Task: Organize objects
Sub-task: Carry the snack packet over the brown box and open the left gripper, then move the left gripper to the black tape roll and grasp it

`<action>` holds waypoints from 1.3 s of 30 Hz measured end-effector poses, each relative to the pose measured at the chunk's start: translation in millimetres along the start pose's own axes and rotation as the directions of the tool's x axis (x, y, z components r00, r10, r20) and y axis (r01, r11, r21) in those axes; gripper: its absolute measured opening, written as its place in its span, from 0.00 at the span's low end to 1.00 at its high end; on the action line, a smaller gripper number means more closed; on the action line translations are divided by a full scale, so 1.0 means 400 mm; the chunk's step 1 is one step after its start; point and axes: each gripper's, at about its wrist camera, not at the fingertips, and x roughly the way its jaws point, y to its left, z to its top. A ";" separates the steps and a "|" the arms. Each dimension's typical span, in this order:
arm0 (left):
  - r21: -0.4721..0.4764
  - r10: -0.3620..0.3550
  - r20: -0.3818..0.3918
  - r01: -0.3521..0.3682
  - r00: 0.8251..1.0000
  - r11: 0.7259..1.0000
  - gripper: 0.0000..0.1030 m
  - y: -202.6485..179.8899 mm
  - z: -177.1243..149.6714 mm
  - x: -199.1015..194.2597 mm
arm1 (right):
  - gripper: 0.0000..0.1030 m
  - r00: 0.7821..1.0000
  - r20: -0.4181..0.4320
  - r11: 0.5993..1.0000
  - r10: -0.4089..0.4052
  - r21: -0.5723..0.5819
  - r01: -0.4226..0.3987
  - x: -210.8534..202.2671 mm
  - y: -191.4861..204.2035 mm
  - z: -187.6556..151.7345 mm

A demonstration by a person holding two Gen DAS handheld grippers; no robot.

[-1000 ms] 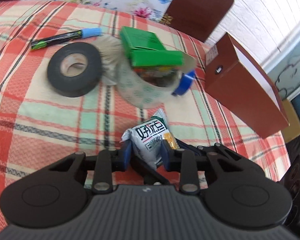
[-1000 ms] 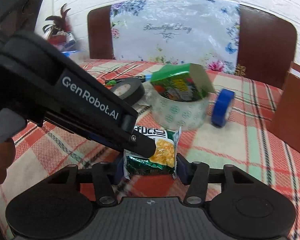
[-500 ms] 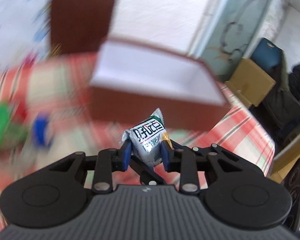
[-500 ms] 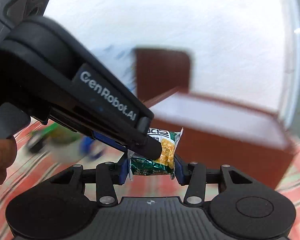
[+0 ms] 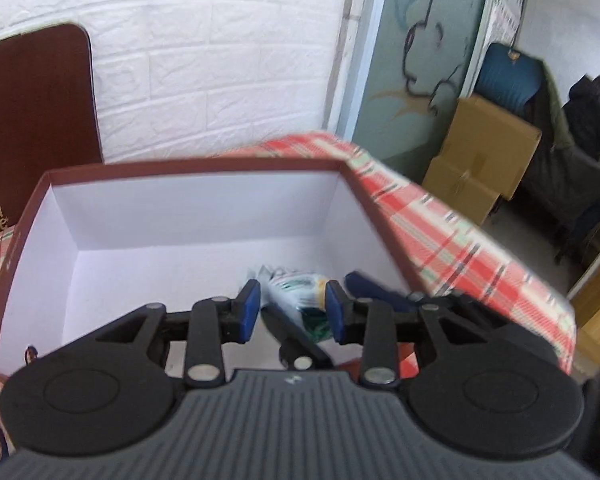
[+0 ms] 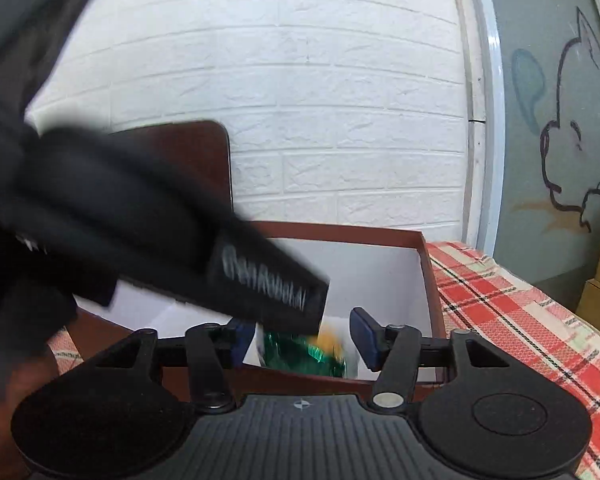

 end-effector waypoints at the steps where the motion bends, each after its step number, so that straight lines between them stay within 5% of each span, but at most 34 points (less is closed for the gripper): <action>1: 0.003 -0.005 -0.008 0.005 1.000 1.000 0.36 -0.001 -0.008 -0.001 | 0.56 1.000 0.015 1.000 -0.001 0.001 0.001 -0.010 0.006 -0.004; 9: 0.017 -0.009 0.088 0.008 0.996 1.000 0.47 0.003 -0.062 -0.142 | 0.60 0.997 0.082 1.000 0.004 0.028 -0.006 -0.150 0.080 -0.072; 13: 0.004 0.025 0.079 -0.025 0.997 1.000 0.47 0.024 -0.133 -0.187 | 0.60 0.997 -0.041 0.996 0.059 0.063 -0.057 -0.167 0.107 -0.132; 18: -0.054 0.123 -0.022 -0.124 0.992 0.991 0.47 0.103 -0.236 -0.185 | 0.59 0.962 -0.230 0.989 0.148 0.027 -0.145 -0.161 0.184 -0.191; 28: -0.180 0.329 -0.171 -0.358 0.929 0.916 0.47 0.257 -0.375 -0.214 | 0.62 0.954 -0.285 0.985 0.091 -0.117 -0.129 -0.140 0.207 -0.193; 39: -0.215 0.441 -0.156 -0.466 0.884 0.858 0.53 0.351 -0.455 -0.307 | 0.62 0.936 -0.308 0.956 0.172 -0.177 -0.234 -0.123 0.362 -0.219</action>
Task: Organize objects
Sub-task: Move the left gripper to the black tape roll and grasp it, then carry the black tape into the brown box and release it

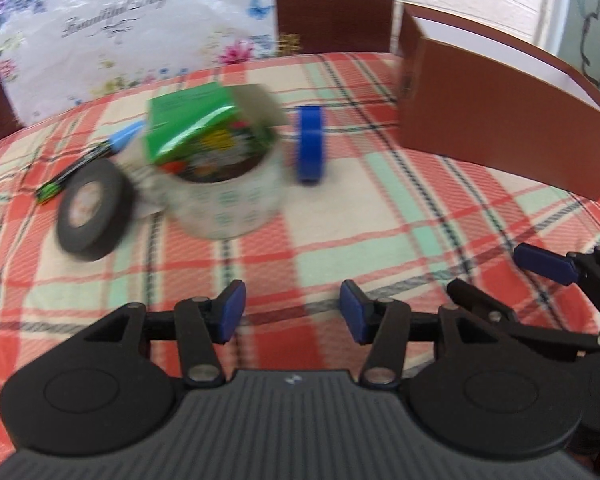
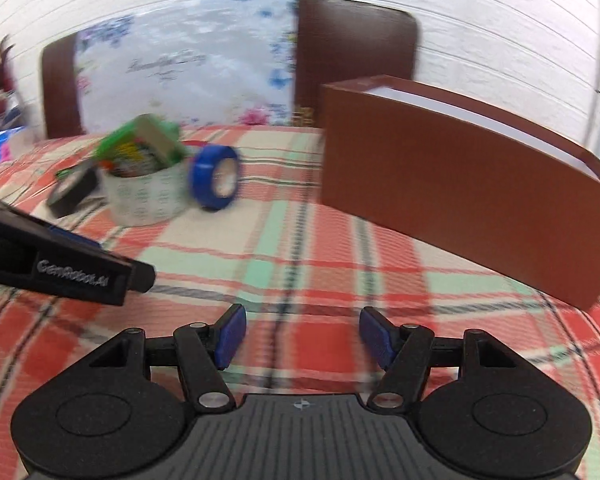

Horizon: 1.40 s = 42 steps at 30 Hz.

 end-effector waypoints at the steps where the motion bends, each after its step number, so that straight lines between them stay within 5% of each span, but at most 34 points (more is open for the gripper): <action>1: -0.010 0.008 0.002 -0.008 1.000 1.000 0.54 0.013 -0.004 -0.003 | 0.62 1.000 0.000 1.000 0.018 -0.009 -0.018 0.000 0.015 0.002; 11: -0.101 0.084 0.029 -0.080 0.996 0.992 0.58 0.153 -0.044 -0.023 | 0.61 0.989 0.000 0.981 0.147 -0.127 -0.145 0.029 0.158 0.038; 14: -0.193 0.123 0.028 -0.116 0.992 0.974 0.57 0.244 -0.050 -0.027 | 0.61 0.981 0.003 0.969 0.192 -0.161 -0.189 0.037 0.200 0.046; 19: -0.370 0.098 0.066 -0.067 0.993 0.927 0.57 0.384 -0.031 -0.061 | 0.61 0.968 0.006 0.949 0.250 -0.200 -0.244 0.063 0.262 0.072; 26: -0.335 0.114 0.066 -0.086 0.991 0.938 0.56 0.423 0.070 -0.012 | 0.66 0.953 0.022 0.919 0.303 -0.272 -0.286 0.100 0.339 0.096; 31: -0.260 0.106 0.004 -0.101 0.994 0.960 0.59 0.419 0.091 0.070 | 0.72 0.945 0.006 0.926 0.327 -0.204 -0.319 0.114 0.313 0.103; 33: -0.284 0.068 -0.006 -0.067 0.998 0.957 0.51 0.433 0.088 0.090 | 0.72 0.944 0.004 0.926 0.330 -0.195 -0.323 0.119 0.312 0.108; 35: -0.289 0.020 0.003 -0.019 1.000 0.957 0.29 0.424 0.088 0.084 | 0.72 0.945 0.006 0.926 0.328 -0.199 -0.320 0.115 0.314 0.108; 42: -0.254 -0.106 -0.027 0.096 0.994 0.962 0.27 0.338 0.018 0.007 | 0.73 0.942 -0.011 0.929 0.335 -0.164 -0.332 0.069 0.284 0.086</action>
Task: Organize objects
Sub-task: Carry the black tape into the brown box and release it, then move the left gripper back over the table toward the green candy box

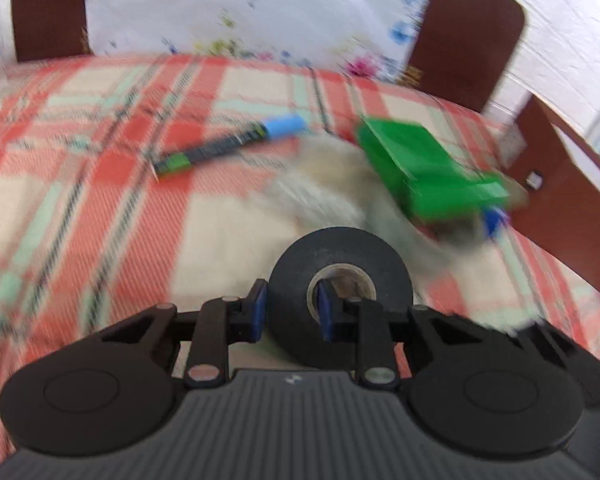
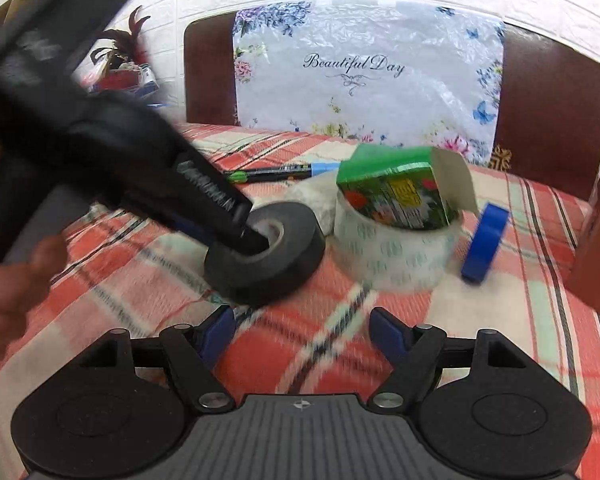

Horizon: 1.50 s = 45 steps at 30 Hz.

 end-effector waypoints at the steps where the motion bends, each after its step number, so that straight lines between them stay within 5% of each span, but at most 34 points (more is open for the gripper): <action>1: 0.003 -0.020 -0.010 0.020 1.000 1.000 0.27 -0.014 -0.021 -0.011 | 0.76 1.000 -0.005 1.000 0.012 -0.007 -0.012 -0.015 0.002 -0.010; 7: 0.128 -0.071 -0.057 0.078 0.996 0.989 0.28 -0.154 -0.114 -0.039 | 0.74 0.999 0.013 0.993 -0.051 -0.107 0.053 -0.107 0.022 -0.068; 13: 0.166 -0.171 -0.097 0.185 0.981 0.969 0.29 -0.265 -0.078 -0.024 | 0.73 0.980 0.084 0.982 -0.182 -0.044 0.186 -0.198 -0.054 -0.093; 24: 0.444 -0.301 0.061 0.244 0.952 0.862 0.29 -0.680 0.100 -0.027 | 0.73 0.814 0.291 0.863 -0.503 0.127 0.489 -0.330 -0.354 -0.001; 30: 0.498 -0.316 0.095 0.230 0.944 0.836 0.29 -0.838 0.160 0.050 | 0.73 0.761 0.272 0.807 -0.590 0.221 0.547 -0.313 -0.528 0.026; 34: 0.499 -0.271 0.097 0.189 0.958 0.846 0.30 -0.882 0.158 0.124 | 0.73 0.765 0.186 0.781 -0.616 0.270 0.563 -0.265 -0.603 0.016; 41: 0.482 -0.311 0.103 0.226 0.945 0.846 0.40 -0.809 0.129 0.064 | 0.76 0.725 0.281 0.773 -0.629 0.326 0.544 -0.316 -0.514 -0.027; 45: 0.470 -0.345 0.102 0.261 0.933 0.843 0.41 -0.722 0.070 0.000 | 0.76 0.778 0.284 0.820 -0.561 0.323 0.473 -0.328 -0.423 -0.067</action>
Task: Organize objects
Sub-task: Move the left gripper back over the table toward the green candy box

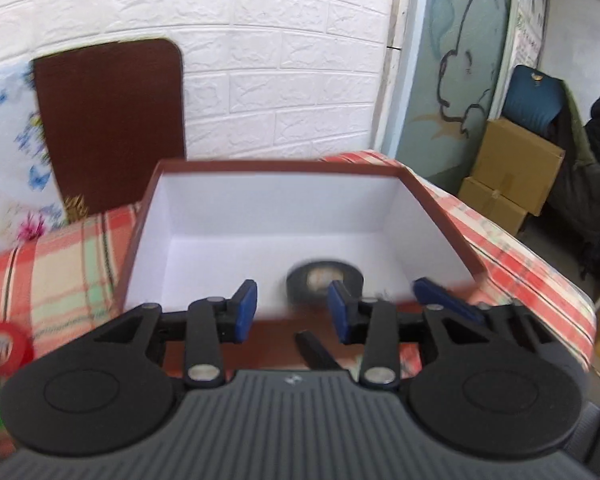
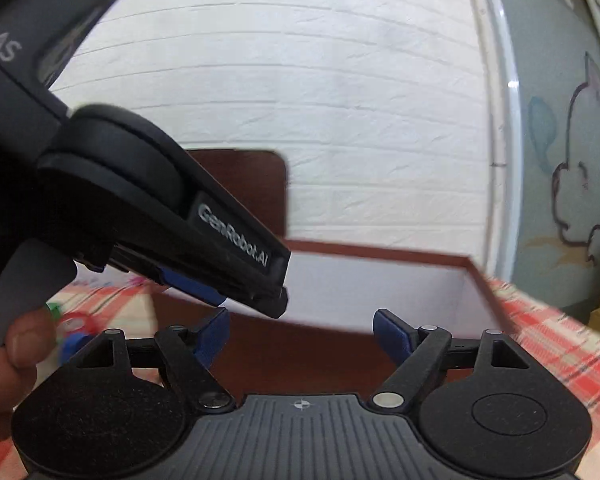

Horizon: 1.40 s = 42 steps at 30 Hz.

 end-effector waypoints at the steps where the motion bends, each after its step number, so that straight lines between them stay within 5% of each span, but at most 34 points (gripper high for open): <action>1: -0.001 0.004 -0.002 -0.004 1.000 1.000 0.42 0.008 -0.026 -0.023 | 0.76 0.999 -0.027 1.000 0.027 -0.003 -0.027 -0.010 0.017 -0.015; 4: -0.017 0.028 -0.036 -0.029 0.999 0.999 0.43 0.046 -0.111 -0.066 | 0.76 0.981 -0.156 0.993 0.112 -0.011 -0.115 -0.012 0.072 -0.067; 10: -0.150 0.125 -0.169 -0.151 0.978 0.977 0.48 0.195 -0.274 -0.106 | 0.76 0.907 -0.352 0.954 0.230 -0.103 -0.282 0.039 0.230 -0.120; 14: -0.233 0.220 -0.216 -0.269 0.951 0.934 0.48 0.301 -0.332 -0.148 | 0.76 0.881 -0.388 0.922 0.269 -0.160 -0.352 0.071 0.287 -0.118; 17: -0.279 0.267 -0.197 -0.315 0.943 0.907 0.48 0.368 -0.359 -0.195 | 0.76 0.871 -0.393 0.902 0.295 -0.185 -0.389 0.038 0.355 -0.105; 21: -0.341 0.366 -0.189 -0.410 0.911 0.846 0.47 0.467 -0.389 -0.234 | 0.76 0.861 -0.390 0.886 0.327 -0.190 -0.423 0.059 0.407 -0.116; 25: -0.383 0.401 -0.152 -0.428 0.903 0.819 0.45 0.528 -0.418 -0.261 | 0.78 0.857 -0.369 0.874 0.360 -0.189 -0.449 0.110 0.476 -0.104; 30: -0.427 0.381 -0.045 -0.363 0.923 0.828 0.45 0.553 -0.463 -0.292 | 0.79 0.875 -0.346 0.873 0.338 -0.231 -0.429 0.145 0.538 -0.074; 36: -0.469 0.356 -0.010 -0.318 0.935 0.824 0.45 0.563 -0.471 -0.301 | 0.76 0.933 -0.203 0.889 0.297 -0.297 -0.347 0.059 0.522 -0.050; 39: -0.448 0.360 -0.002 -0.323 0.933 0.834 0.50 0.553 -0.471 -0.296 | 0.79 0.947 -0.110 0.850 0.301 -0.418 -0.319 0.050 0.537 -0.022; 42: -0.428 0.366 0.002 -0.330 0.931 0.842 0.52 0.544 -0.472 -0.293 | 0.75 0.940 -0.136 0.768 0.314 -0.545 -0.336 0.091 0.582 -0.010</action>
